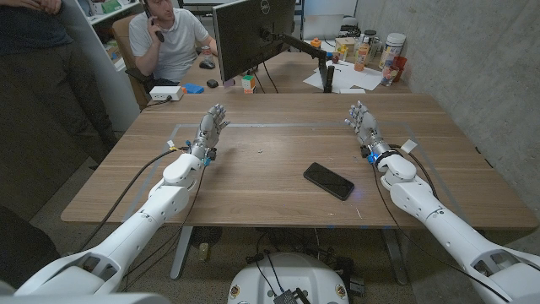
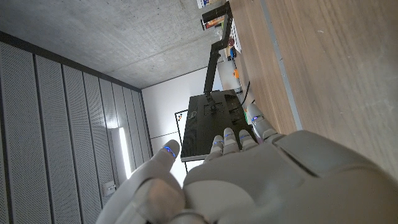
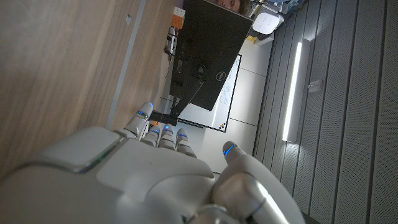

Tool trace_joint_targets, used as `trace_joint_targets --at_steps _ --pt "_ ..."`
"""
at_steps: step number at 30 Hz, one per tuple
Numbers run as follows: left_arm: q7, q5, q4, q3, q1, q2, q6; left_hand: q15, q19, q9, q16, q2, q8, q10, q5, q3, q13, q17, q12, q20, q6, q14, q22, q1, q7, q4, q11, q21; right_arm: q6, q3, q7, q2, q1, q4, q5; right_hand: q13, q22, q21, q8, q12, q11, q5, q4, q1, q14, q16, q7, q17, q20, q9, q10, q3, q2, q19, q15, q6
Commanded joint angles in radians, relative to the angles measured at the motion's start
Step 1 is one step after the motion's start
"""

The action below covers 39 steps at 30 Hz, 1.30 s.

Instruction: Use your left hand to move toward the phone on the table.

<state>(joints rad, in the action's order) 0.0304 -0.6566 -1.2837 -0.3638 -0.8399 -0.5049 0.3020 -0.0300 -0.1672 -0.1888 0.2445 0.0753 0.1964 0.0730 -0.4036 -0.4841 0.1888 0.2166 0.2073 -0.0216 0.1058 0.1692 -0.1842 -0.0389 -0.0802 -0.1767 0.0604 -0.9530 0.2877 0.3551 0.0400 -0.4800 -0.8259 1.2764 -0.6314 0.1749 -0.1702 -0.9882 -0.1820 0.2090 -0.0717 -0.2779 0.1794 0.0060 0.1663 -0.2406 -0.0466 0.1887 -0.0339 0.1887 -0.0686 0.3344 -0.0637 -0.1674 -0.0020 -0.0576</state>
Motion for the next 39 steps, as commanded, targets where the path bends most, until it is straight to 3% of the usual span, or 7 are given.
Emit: trace_joint_targets --at_steps 1,8,12,19,22,25,39 --pt "-0.001 0.000 0.009 0.009 -0.003 0.004 0.015 -0.001 -0.191 -0.004 0.005 0.114 0.005 0.011 -0.005 -0.006 0.001 0.005 0.006 0.003 0.008 0.041 -0.002 -0.002 0.001 0.001 0.000 -0.015 -0.014 -0.060 0.025 0.055 -0.010 -0.011 0.055 0.004 -0.003 -0.018 -0.006 0.007 0.000 -0.006 0.000 0.000 0.001 -0.006 -0.001 0.003 -0.017 0.005 0.000 0.008 -0.120 -0.078 0.000 0.000" --pt "-0.052 0.046 -0.003 0.001 -0.011 0.006 0.030 -0.002 -0.187 -0.004 0.008 0.114 0.006 0.006 -0.005 -0.007 0.001 0.005 0.007 0.000 0.005 0.034 -0.002 -0.003 0.001 0.001 0.001 -0.016 -0.030 -0.093 0.039 0.073 -0.023 0.004 0.076 0.004 -0.003 -0.017 -0.008 0.008 0.002 -0.007 -0.001 0.002 -0.005 -0.006 0.000 0.003 -0.015 0.005 0.005 0.009 -0.121 -0.071 0.002 0.006" --pt "-0.154 0.123 -0.041 -0.003 -0.027 0.012 0.055 -0.014 -0.111 -0.003 0.041 0.116 0.031 -0.080 -0.009 -0.027 0.000 0.000 0.033 -0.016 -0.084 -0.059 0.002 -0.022 0.000 0.012 -0.010 -0.036 -0.035 -0.104 0.050 0.081 -0.024 0.004 0.089 0.004 -0.003 -0.016 -0.008 0.009 -0.001 -0.007 -0.001 0.002 -0.006 -0.005 -0.001 0.003 -0.015 0.005 0.009 0.009 -0.120 -0.070 0.002 0.006" --pt "-0.182 0.218 -0.109 -0.038 -0.027 -0.011 0.048 -0.030 -0.054 -0.002 0.067 0.097 0.053 -0.146 -0.008 -0.052 -0.001 -0.010 0.045 -0.066 -0.186 -0.152 0.005 -0.058 0.049 0.039 -0.018 -0.044 -0.038 -0.115 0.070 0.099 -0.013 -0.014 0.107 0.003 -0.003 -0.013 -0.008 0.008 -0.002 -0.007 -0.002 0.003 -0.008 -0.004 -0.001 0.003 -0.015 0.005 0.009 0.010 -0.120 -0.069 0.002 0.008" --pt "-0.211 0.287 -0.143 -0.059 -0.022 -0.025 0.033 -0.041 -0.039 -0.003 0.069 0.076 0.063 -0.183 -0.002 -0.057 0.000 -0.019 0.051 -0.131 -0.240 -0.188 0.005 -0.075 0.071 0.059 -0.020 -0.040 -0.040 -0.118 0.075 0.106 -0.007 -0.020 0.112 0.003 -0.003 -0.012 -0.007 0.008 -0.002 -0.008 -0.002 0.003 -0.008 -0.004 -0.002 0.002 -0.014 0.005 0.010 0.010 -0.120 -0.069 0.003 0.008" --pt "-0.251 0.373 -0.178 -0.080 -0.015 -0.040 0.008 -0.040 -0.025 -0.004 0.070 0.063 0.068 -0.210 0.002 -0.061 0.000 -0.023 0.056 -0.158 -0.270 -0.214 0.005 -0.087 0.088 0.074 -0.025 -0.038 -0.038 -0.120 0.081 0.111 -0.002 -0.027 0.120 0.003 -0.003 -0.011 -0.008 0.008 -0.002 -0.008 -0.002 0.003 -0.008 -0.004 0.000 0.002 -0.015 0.005 0.010 0.010 -0.120 -0.068 0.002 0.009" --pt "-0.284 0.650 -0.269 -0.194 0.047 -0.048 -0.051 -0.069 -0.018 -0.005 0.062 0.035 0.062 -0.236 0.014 -0.060 0.001 -0.025 0.057 -0.187 -0.286 -0.232 0.004 -0.091 0.116 0.089 -0.029 -0.027 -0.042 -0.134 0.094 0.118 0.003 -0.029 0.137 0.003 -0.003 -0.006 -0.007 0.007 -0.003 -0.008 -0.002 0.003 -0.009 -0.001 0.002 0.002 -0.015 0.005 0.011 0.010 -0.120 -0.066 0.003 0.009"
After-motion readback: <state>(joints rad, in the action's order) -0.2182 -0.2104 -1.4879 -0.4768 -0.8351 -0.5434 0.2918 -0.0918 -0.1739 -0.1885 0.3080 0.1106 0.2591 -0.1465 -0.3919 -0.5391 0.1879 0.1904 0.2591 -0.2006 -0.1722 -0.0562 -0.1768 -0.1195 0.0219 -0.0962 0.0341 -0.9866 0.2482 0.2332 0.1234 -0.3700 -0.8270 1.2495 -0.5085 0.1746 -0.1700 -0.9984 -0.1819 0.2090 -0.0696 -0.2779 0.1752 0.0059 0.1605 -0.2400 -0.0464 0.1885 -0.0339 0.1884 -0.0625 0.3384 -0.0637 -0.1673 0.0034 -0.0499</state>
